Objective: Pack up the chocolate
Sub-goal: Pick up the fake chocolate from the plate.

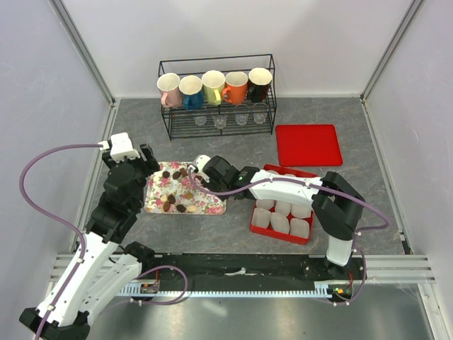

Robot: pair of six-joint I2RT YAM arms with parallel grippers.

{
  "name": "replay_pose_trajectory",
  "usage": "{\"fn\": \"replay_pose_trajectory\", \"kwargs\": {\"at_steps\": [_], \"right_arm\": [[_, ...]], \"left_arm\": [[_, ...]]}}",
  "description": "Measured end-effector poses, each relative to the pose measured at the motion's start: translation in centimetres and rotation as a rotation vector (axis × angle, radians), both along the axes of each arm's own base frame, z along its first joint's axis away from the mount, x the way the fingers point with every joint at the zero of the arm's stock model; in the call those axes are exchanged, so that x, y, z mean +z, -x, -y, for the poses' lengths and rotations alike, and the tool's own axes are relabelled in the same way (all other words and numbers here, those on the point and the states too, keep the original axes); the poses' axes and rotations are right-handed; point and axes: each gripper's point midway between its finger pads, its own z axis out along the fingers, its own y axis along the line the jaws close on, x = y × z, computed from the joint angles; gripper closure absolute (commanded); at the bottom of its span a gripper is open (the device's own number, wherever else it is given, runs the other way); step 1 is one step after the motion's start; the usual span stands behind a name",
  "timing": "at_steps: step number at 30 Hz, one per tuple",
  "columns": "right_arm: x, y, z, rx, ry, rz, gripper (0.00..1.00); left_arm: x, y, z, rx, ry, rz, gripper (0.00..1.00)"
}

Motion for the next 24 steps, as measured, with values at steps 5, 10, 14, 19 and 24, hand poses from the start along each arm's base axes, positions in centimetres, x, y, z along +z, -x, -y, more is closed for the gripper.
{"fn": "replay_pose_trajectory", "kwargs": {"at_steps": [5,10,14,19,24], "right_arm": [[1.7,0.2,0.2,-0.013,-0.038,0.008,0.97],[1.0,1.1,1.1,-0.027,-0.029,-0.026,0.97],[-0.9,2.5,3.0,-0.042,0.015,-0.074,0.99],[-1.4,4.0,5.0,-0.059,0.042,-0.113,1.00],[0.9,4.2,4.9,-0.068,-0.021,-0.099,1.00]], "left_arm": [[0.1,0.1,-0.1,0.001,0.003,0.005,0.23],[0.2,0.1,-0.1,0.001,0.004,0.008,0.23],[0.2,0.2,-0.1,0.001,0.005,0.009,0.23],[0.1,0.1,0.0,-0.003,0.004,0.007,0.23],[0.1,0.1,0.2,-0.017,0.006,0.006,0.23]]}}
